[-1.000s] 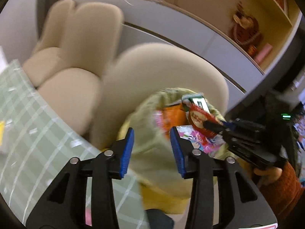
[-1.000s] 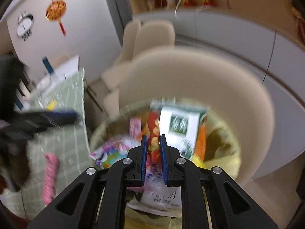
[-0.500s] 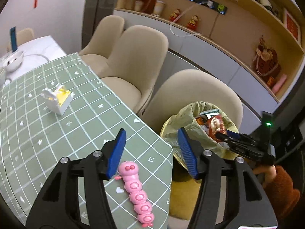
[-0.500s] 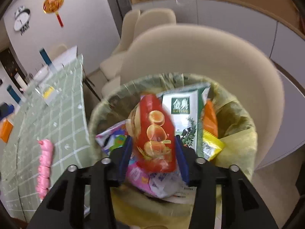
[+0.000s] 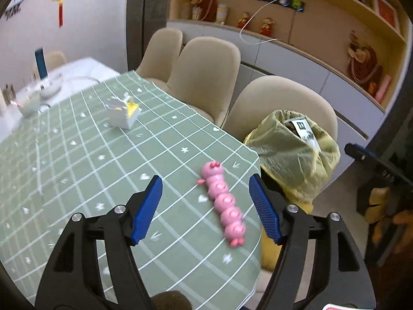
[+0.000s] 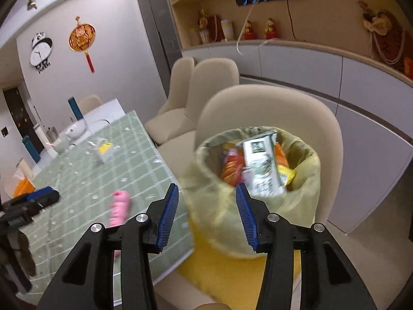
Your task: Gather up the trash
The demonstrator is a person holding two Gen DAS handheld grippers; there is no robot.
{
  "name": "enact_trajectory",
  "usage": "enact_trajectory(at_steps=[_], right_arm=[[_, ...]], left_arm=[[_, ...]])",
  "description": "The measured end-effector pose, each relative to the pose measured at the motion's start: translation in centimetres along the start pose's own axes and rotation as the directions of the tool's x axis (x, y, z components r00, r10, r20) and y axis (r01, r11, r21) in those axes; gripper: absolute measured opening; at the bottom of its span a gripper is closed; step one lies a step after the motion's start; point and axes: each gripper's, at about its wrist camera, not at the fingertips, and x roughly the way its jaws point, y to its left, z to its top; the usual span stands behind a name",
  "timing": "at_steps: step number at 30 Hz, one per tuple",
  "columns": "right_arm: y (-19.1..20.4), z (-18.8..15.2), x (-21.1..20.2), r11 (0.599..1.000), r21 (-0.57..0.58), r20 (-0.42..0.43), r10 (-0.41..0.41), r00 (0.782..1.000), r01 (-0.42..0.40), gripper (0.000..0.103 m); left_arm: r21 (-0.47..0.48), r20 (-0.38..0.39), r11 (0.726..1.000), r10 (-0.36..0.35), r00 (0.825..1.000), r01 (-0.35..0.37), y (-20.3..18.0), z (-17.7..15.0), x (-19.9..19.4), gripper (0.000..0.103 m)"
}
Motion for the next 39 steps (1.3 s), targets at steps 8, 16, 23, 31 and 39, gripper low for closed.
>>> enact_trajectory(at_steps=[8, 16, 23, 31, 39], right_arm=[[8.7, -5.6, -6.7, 0.999, 0.043, 0.020, -0.023, 1.000, 0.022, 0.044], [15.0, -10.8, -10.7, 0.999, -0.019, 0.040, -0.030, 0.999, 0.031, 0.044], [16.4, -12.2, -12.5, 0.999, -0.018, 0.067, -0.049, 0.997, 0.051, 0.044], [16.5, -12.2, -13.6, 0.998, -0.010, 0.100, -0.068, 0.993, 0.069, 0.044], [16.3, -12.4, -13.8, 0.997, -0.004, 0.106, -0.077, 0.991, 0.078, 0.044]], left_arm=[[0.102, 0.094, 0.995, 0.012, 0.995, -0.022, 1.3, -3.0, -6.8, 0.066], [0.144, 0.151, 0.986, 0.062, 0.987, -0.084, 1.1, -6.7, -11.1, 0.066], [0.123, 0.169, 0.989, 0.057, 0.984, -0.079, 1.5, -7.7, -13.0, 0.066], [0.113, 0.171, 0.991, 0.053, 0.984, -0.073, 1.5, -7.9, -13.7, 0.066], [0.123, 0.183, 0.990, 0.050, 0.982, -0.074, 1.0, -8.0, -14.0, 0.066]])
